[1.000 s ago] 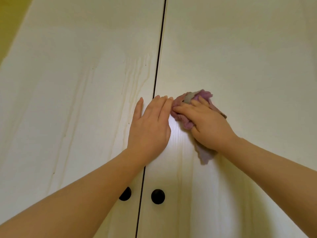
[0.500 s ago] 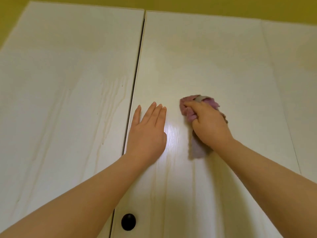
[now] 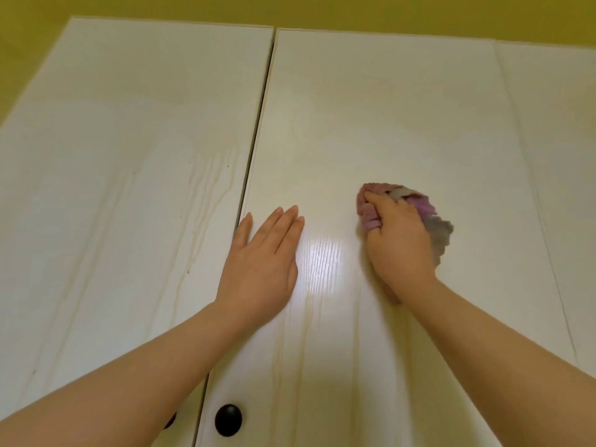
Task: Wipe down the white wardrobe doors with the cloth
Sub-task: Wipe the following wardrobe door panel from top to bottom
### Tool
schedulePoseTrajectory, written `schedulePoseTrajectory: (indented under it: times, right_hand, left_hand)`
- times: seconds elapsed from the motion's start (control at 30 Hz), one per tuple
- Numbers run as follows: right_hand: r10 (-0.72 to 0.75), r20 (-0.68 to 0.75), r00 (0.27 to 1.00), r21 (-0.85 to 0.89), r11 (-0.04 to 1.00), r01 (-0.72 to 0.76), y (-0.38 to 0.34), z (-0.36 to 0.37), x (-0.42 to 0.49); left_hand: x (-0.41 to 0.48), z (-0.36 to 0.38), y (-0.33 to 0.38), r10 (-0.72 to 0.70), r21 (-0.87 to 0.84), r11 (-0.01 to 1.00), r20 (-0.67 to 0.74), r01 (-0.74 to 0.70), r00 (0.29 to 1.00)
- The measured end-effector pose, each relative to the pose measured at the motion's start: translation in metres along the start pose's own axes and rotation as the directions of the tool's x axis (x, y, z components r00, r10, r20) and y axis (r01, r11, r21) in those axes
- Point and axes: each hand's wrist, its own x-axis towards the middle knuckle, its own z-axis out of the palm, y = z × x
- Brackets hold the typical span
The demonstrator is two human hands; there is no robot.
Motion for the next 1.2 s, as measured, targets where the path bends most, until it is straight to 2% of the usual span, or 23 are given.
schedulePoseTrajectory:
  times: [0.03, 0.1, 0.17, 0.23, 0.33, 0.4, 0.47, 0.5, 0.57, 0.63, 0.67, 0.73, 0.8, 0.83, 0.9, 1.0, 1.1, 1.2]
  right_hand:
    - [-0.090, 0.043, 0.995, -0.007, 0.996, 0.090, -0.008, 0.010, -0.012]
    - [-0.345, 0.161, 0.925, 0.037, 0.939, 0.343, -0.019, 0.022, -0.034]
    - [-0.428, 0.237, 0.872, 0.064, 0.903, 0.425, -0.010, 0.014, -0.030]
    - [-0.333, 0.217, 0.918, 0.040, 0.942, 0.332, 0.010, -0.007, -0.013]
    - [-0.115, 0.102, 0.988, -0.016, 0.993, 0.117, 0.056, -0.037, -0.004]
    - [0.050, 0.047, 0.998, -0.056, 0.997, -0.047, 0.078, -0.050, -0.011]
    - [0.180, 0.001, 0.984, -0.026, 0.983, -0.180, 0.074, -0.048, -0.018]
    - [0.177, 0.012, 0.984, -0.013, 0.984, -0.177, 0.065, -0.045, -0.023]
    - [-0.032, 0.107, 0.994, -0.014, 0.999, 0.033, 0.048, -0.037, -0.036]
    - [-0.203, 0.197, 0.959, -0.005, 0.978, 0.208, 0.047, -0.044, -0.040]
    - [-0.194, 0.215, 0.957, -0.007, 0.980, 0.200, 0.055, -0.053, -0.033]
    - [-0.007, 0.199, 0.980, -0.018, 1.000, 0.011, 0.079, -0.071, -0.020]
    - [0.175, 0.105, 0.979, -0.008, 0.984, -0.175, 0.102, -0.086, -0.023]
    - [0.207, 0.072, 0.976, 0.009, 0.978, -0.209, 0.107, -0.090, -0.032]
    - [0.191, 0.067, 0.979, 0.014, 0.981, -0.192, 0.111, -0.092, -0.063]
    - [0.107, 0.146, 0.984, -0.068, 0.993, -0.098, 0.113, -0.100, -0.095]
    - [0.153, 0.233, 0.961, -0.088, 0.987, -0.135, 0.119, -0.110, -0.069]
    - [0.190, 0.211, 0.959, -0.061, 0.982, -0.181, 0.126, -0.114, -0.035]
  left_hand:
    - [0.001, 0.000, 0.002, -0.003, -0.002, 1.000, -0.008, 0.003, 1.000]
    - [0.007, -0.001, 0.010, 0.000, -0.023, 1.000, -0.047, -0.001, 0.999]
    - [0.013, -0.004, 0.025, 0.018, -0.051, 0.998, -0.087, -0.023, 0.996]
    - [0.019, -0.008, 0.040, 0.071, -0.028, 0.997, -0.095, -0.074, 0.993]
    - [0.025, -0.011, 0.051, 0.123, 0.010, 0.992, -0.080, -0.123, 0.989]
    - [0.028, -0.013, 0.053, 0.129, 0.008, 0.992, -0.062, -0.129, 0.990]
    - [0.029, -0.013, 0.057, 0.124, 0.001, 0.992, -0.026, -0.124, 0.992]
    - [0.028, -0.012, 0.061, 0.114, -0.008, 0.993, -0.015, -0.114, 0.993]
    - [0.030, -0.009, 0.075, 0.105, -0.034, 0.994, -0.029, -0.106, 0.994]
    - [0.033, -0.006, 0.092, 0.114, -0.063, 0.991, -0.068, -0.119, 0.991]
    - [0.035, -0.006, 0.100, 0.116, -0.067, 0.990, -0.074, -0.122, 0.990]
    - [0.040, -0.007, 0.112, 0.111, -0.070, 0.991, -0.088, -0.117, 0.990]
    - [0.042, -0.007, 0.123, 0.120, -0.089, 0.988, -0.085, -0.128, 0.989]
    - [0.042, -0.006, 0.128, 0.132, -0.093, 0.986, -0.081, -0.139, 0.988]
    - [0.039, -0.004, 0.139, 0.150, -0.095, 0.983, -0.084, -0.158, 0.985]
    - [0.030, -0.001, 0.161, 0.190, -0.113, 0.973, -0.086, -0.199, 0.978]
    - [0.028, 0.000, 0.178, 0.210, -0.122, 0.968, -0.069, -0.217, 0.975]
    - [0.036, 0.000, 0.189, 0.182, -0.119, 0.975, -0.065, -0.189, 0.981]
